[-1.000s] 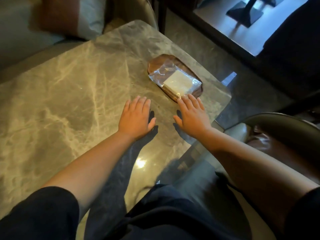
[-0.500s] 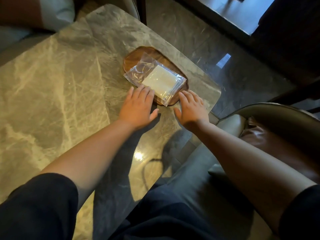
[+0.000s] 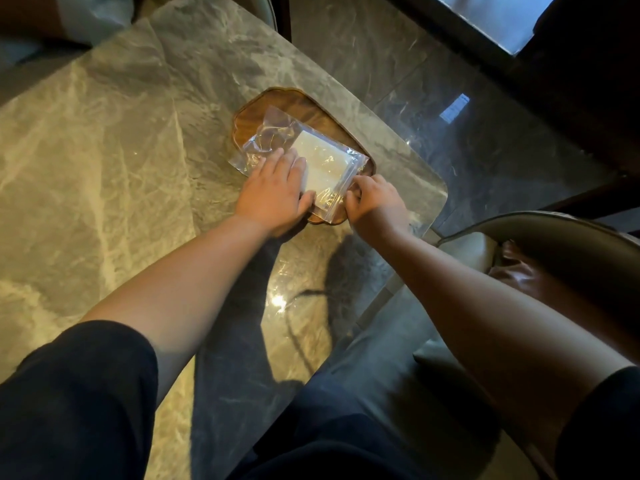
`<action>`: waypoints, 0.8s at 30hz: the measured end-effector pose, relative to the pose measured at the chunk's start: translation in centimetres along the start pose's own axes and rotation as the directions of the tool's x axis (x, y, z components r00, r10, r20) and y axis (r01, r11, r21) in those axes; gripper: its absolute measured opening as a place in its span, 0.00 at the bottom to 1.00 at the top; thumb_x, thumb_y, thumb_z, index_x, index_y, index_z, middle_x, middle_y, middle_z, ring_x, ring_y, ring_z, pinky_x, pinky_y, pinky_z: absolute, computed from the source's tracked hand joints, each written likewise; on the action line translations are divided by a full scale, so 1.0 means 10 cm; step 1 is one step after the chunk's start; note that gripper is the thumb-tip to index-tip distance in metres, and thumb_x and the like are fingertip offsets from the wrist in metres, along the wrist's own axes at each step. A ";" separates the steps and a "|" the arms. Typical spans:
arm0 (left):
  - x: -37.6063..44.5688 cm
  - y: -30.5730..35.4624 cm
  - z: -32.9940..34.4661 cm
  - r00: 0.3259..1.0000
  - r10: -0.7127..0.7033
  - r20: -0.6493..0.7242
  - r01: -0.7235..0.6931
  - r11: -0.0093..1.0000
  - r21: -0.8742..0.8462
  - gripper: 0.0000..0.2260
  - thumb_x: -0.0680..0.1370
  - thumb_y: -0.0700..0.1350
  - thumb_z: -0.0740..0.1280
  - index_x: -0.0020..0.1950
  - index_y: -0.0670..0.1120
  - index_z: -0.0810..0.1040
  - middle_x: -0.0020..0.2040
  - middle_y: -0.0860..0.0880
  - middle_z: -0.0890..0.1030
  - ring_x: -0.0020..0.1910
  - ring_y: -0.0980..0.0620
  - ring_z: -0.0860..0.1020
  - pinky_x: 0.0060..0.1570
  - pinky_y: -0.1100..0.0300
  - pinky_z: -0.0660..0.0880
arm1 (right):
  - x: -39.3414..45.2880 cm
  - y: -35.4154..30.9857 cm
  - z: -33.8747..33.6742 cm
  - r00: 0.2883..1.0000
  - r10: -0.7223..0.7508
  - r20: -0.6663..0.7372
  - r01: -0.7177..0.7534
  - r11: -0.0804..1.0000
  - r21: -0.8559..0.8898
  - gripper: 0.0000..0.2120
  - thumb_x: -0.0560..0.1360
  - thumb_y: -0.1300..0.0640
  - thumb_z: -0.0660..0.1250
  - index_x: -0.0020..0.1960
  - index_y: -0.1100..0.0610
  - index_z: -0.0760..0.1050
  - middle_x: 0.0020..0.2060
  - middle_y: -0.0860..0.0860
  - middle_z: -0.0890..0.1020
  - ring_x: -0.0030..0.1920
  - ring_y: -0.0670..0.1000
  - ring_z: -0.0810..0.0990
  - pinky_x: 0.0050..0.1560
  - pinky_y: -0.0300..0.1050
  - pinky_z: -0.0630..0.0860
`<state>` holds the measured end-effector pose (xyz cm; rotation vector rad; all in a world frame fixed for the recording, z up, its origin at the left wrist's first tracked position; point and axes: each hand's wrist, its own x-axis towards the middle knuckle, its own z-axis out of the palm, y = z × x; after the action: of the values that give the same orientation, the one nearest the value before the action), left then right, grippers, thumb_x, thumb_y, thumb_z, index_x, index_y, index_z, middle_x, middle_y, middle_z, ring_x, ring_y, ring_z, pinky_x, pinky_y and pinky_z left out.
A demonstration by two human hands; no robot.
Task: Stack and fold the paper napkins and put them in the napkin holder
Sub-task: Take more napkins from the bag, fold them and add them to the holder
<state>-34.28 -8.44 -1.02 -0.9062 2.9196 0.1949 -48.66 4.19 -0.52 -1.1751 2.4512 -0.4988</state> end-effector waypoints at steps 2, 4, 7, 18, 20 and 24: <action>0.00 -0.01 0.05 0.999 0.003 0.034 -0.003 1.000 -0.009 0.29 0.80 0.58 0.55 0.75 0.41 0.59 0.77 0.40 0.60 0.76 0.40 0.56 0.74 0.46 0.54 | 0.06 -0.02 0.01 0.999 0.040 0.015 -0.041 0.996 0.073 0.08 0.76 0.51 0.60 0.43 0.54 0.74 0.46 0.53 0.77 0.46 0.54 0.75 0.46 0.50 0.74; -0.02 -0.02 0.07 0.999 -0.004 0.046 0.005 1.000 -0.026 0.30 0.80 0.59 0.55 0.75 0.41 0.59 0.77 0.40 0.59 0.76 0.40 0.56 0.74 0.46 0.54 | 0.11 -0.08 0.02 0.998 0.060 0.016 -0.062 0.989 0.136 0.06 0.74 0.53 0.62 0.40 0.52 0.70 0.43 0.52 0.76 0.44 0.52 0.74 0.44 0.48 0.72; -0.04 0.00 0.08 0.998 -0.027 0.058 0.029 0.999 -0.042 0.30 0.80 0.59 0.54 0.76 0.42 0.57 0.78 0.41 0.57 0.77 0.41 0.54 0.74 0.48 0.52 | 0.20 -0.15 0.04 0.993 0.119 0.015 -0.119 0.959 0.257 0.06 0.74 0.54 0.65 0.50 0.53 0.76 0.45 0.49 0.78 0.44 0.48 0.74 0.44 0.42 0.69; -0.04 0.03 0.09 0.991 -0.077 0.106 0.087 0.991 -0.099 0.31 0.81 0.60 0.50 0.78 0.44 0.54 0.79 0.43 0.53 0.78 0.43 0.50 0.75 0.48 0.51 | 0.39 -0.29 -0.04 0.948 0.313 0.066 -0.318 0.900 0.298 0.16 0.74 0.44 0.66 0.36 0.55 0.73 0.32 0.49 0.76 0.33 0.49 0.74 0.34 0.44 0.67; -0.04 0.04 0.08 0.990 -0.082 0.118 0.094 0.991 -0.098 0.30 0.81 0.60 0.50 0.78 0.44 0.53 0.79 0.43 0.52 0.78 0.43 0.49 0.75 0.48 0.50 | 0.44 -0.37 -0.09 0.930 0.344 0.131 -0.368 0.881 0.298 0.18 0.74 0.44 0.67 0.35 0.57 0.74 0.30 0.51 0.77 0.31 0.50 0.75 0.32 0.43 0.69; -0.05 0.05 0.07 0.988 -0.089 0.123 0.100 0.991 -0.091 0.31 0.81 0.61 0.49 0.78 0.44 0.52 0.79 0.44 0.51 0.78 0.43 0.48 0.75 0.48 0.49 | 0.53 -0.44 -0.10 0.834 0.466 0.296 -0.551 0.678 0.486 0.12 0.71 0.56 0.70 0.50 0.62 0.77 0.39 0.59 0.81 0.32 0.55 0.78 0.33 0.45 0.76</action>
<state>-34.19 -7.64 -1.58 -1.0073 2.7714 0.3738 -49.32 -2.44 1.39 -0.2465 2.1358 -0.8328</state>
